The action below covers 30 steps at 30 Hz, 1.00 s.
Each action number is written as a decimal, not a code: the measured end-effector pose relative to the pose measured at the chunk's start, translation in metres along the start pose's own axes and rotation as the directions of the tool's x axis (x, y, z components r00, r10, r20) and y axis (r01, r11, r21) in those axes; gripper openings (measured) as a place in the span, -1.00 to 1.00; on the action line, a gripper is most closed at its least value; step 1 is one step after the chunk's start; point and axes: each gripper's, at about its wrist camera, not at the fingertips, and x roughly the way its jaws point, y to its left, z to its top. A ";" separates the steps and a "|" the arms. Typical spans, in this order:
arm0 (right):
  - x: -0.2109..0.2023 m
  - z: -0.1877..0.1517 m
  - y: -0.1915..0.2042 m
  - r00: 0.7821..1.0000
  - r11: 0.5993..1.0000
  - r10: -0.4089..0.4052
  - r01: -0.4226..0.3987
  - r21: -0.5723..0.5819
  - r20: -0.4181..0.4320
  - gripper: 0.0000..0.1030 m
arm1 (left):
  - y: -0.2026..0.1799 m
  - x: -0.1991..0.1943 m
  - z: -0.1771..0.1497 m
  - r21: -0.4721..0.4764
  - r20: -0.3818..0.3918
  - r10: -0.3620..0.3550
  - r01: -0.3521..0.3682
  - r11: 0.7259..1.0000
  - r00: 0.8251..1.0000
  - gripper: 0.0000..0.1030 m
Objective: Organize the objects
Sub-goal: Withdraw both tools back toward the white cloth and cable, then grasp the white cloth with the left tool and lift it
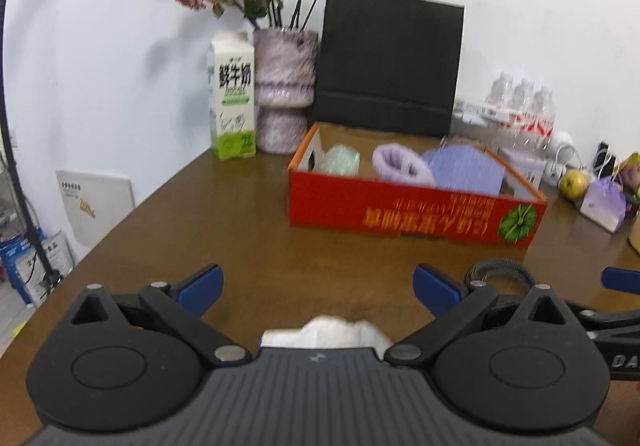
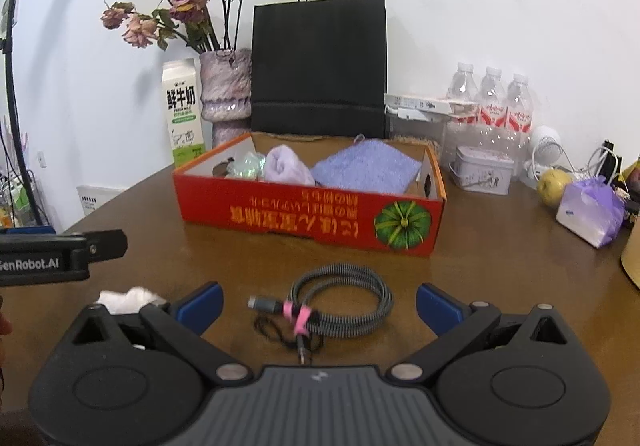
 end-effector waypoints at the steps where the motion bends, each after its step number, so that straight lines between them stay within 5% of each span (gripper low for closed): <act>1: -0.002 -0.005 0.000 1.000 1.000 -0.001 0.001 0.000 -0.004 1.00 | 0.002 -0.001 -0.004 -0.002 -0.012 0.002 -0.002 1.000 1.000 1.00; 9: -0.011 -0.042 -0.014 0.998 1.000 -0.015 0.015 0.001 -0.065 1.00 | 0.009 -0.006 -0.026 0.029 -0.096 0.006 -0.004 1.000 0.995 1.00; 17: -0.018 -0.053 -0.037 0.996 0.997 -0.049 0.052 0.050 -0.073 1.00 | 0.007 0.004 -0.035 0.004 -0.178 -0.077 0.079 0.997 0.981 1.00; 30: -0.015 -0.055 -0.035 0.996 0.998 -0.042 0.046 0.040 -0.084 1.00 | -0.010 0.052 -0.026 0.030 -0.268 -0.040 0.050 0.998 0.963 1.00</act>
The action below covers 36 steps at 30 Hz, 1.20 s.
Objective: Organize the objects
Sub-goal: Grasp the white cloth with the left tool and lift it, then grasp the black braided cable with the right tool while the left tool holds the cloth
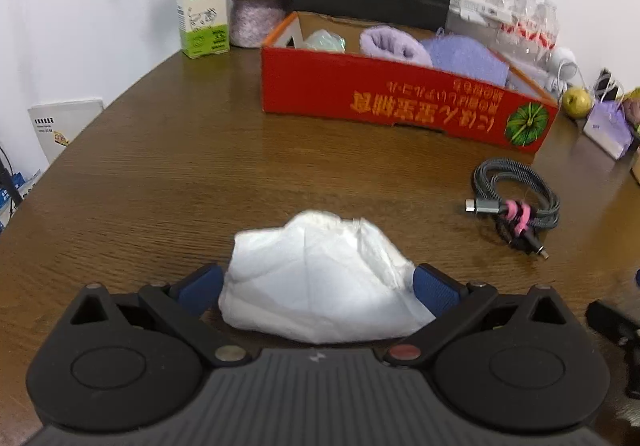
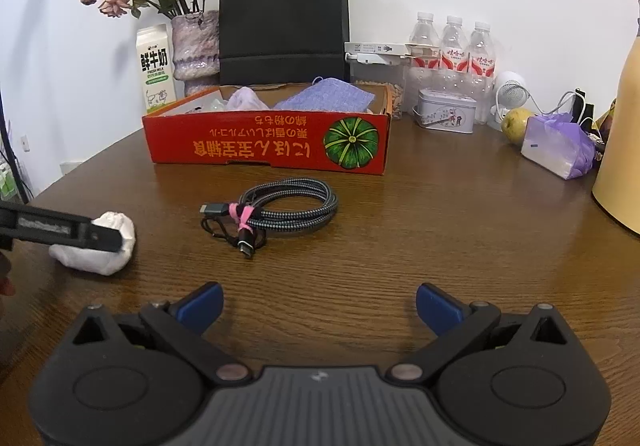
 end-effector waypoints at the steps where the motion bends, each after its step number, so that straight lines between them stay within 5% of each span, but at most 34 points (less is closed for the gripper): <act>1: 0.000 0.000 0.000 1.000 1.000 0.001 -0.001 0.000 0.000 1.00 | -0.001 0.001 -0.002 0.008 0.018 -0.001 0.001 1.000 1.000 1.00; 19: 0.004 -0.001 0.001 1.000 1.000 -0.013 0.013 0.005 -0.027 1.00 | -0.005 -0.002 -0.011 0.055 0.068 -0.034 0.031 0.998 0.997 0.98; 27: 0.009 0.000 -0.002 0.998 0.999 -0.025 0.027 0.023 -0.056 1.00 | -0.015 -0.015 -0.019 0.108 0.104 -0.112 0.100 0.989 0.988 0.13; 30: 0.011 0.000 -0.002 0.997 0.999 -0.030 0.032 0.029 -0.064 1.00 | -0.019 -0.019 -0.022 0.125 0.116 -0.126 0.111 0.986 0.985 -0.04; 36: 0.011 0.000 -0.002 0.998 0.999 -0.027 0.029 0.028 -0.058 1.00 | -0.015 -0.028 -0.024 0.118 0.157 -0.116 0.098 0.988 0.981 -0.07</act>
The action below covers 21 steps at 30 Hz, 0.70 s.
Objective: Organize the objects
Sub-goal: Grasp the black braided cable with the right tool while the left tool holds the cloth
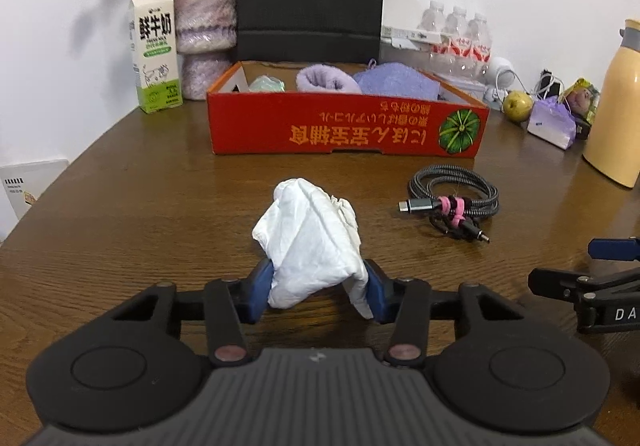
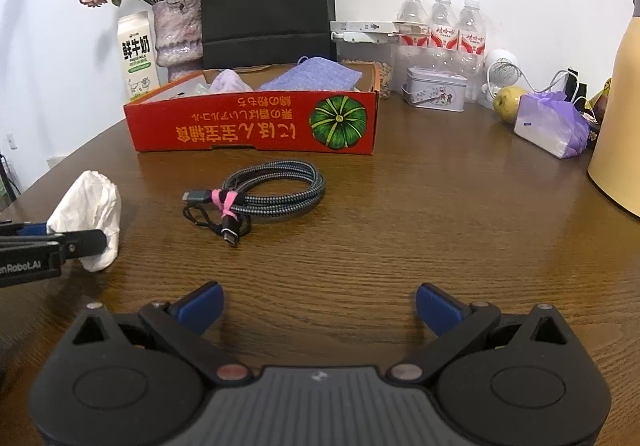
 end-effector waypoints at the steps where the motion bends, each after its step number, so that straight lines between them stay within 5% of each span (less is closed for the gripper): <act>1: -0.001 0.000 0.000 1.000 1.000 0.002 -0.002 -0.001 0.004 1.00 | 0.000 -0.004 0.000 -0.002 0.012 0.007 -0.007 1.000 1.000 -0.07; 21: 0.004 0.007 0.014 0.999 1.000 0.018 -0.017 -0.011 0.034 0.99 | 0.030 0.007 0.048 0.001 0.126 0.031 -0.032 0.999 0.992 -0.11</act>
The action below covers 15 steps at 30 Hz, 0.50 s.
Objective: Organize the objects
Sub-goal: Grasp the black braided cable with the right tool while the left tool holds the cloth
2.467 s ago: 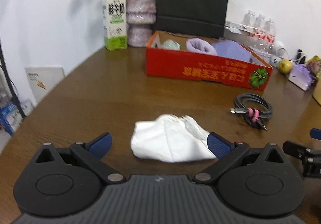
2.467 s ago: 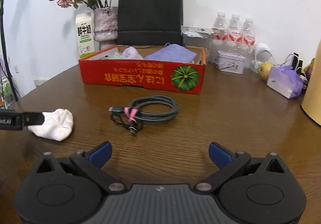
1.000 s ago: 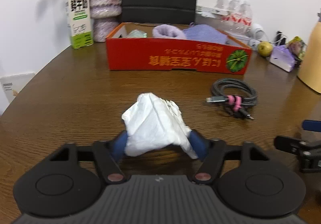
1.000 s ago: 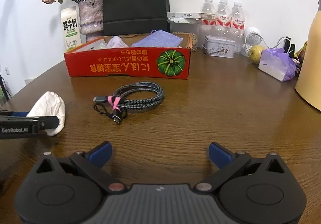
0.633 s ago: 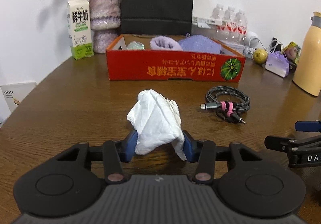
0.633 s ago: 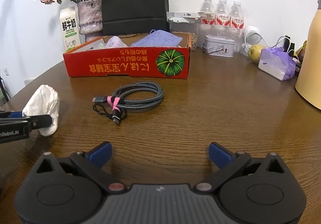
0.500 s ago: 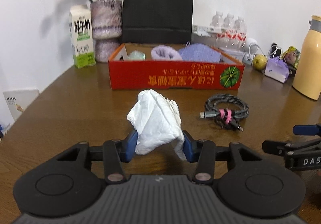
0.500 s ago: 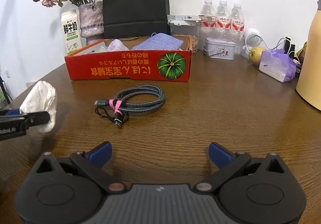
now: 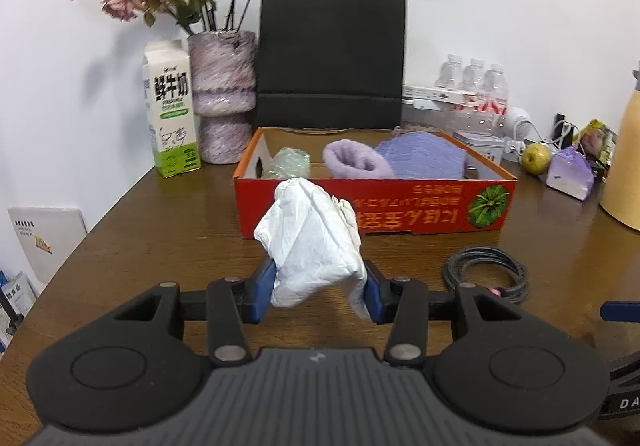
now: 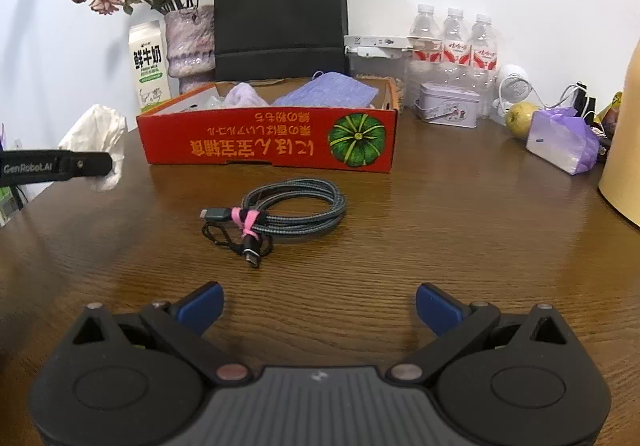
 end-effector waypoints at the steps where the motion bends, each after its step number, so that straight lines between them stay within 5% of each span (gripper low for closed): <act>1: 0.002 0.001 0.002 1.000 1.000 0.001 -0.001 -0.002 -0.006 0.98 | 0.004 0.002 -0.001 -0.007 -0.003 0.002 -0.002 1.000 1.000 -0.11; 15: 0.061 0.034 0.016 0.998 0.999 0.013 -0.016 -0.039 -0.066 0.94 | 0.041 0.002 -0.005 -0.041 0.006 0.014 -0.013 0.999 1.000 -0.11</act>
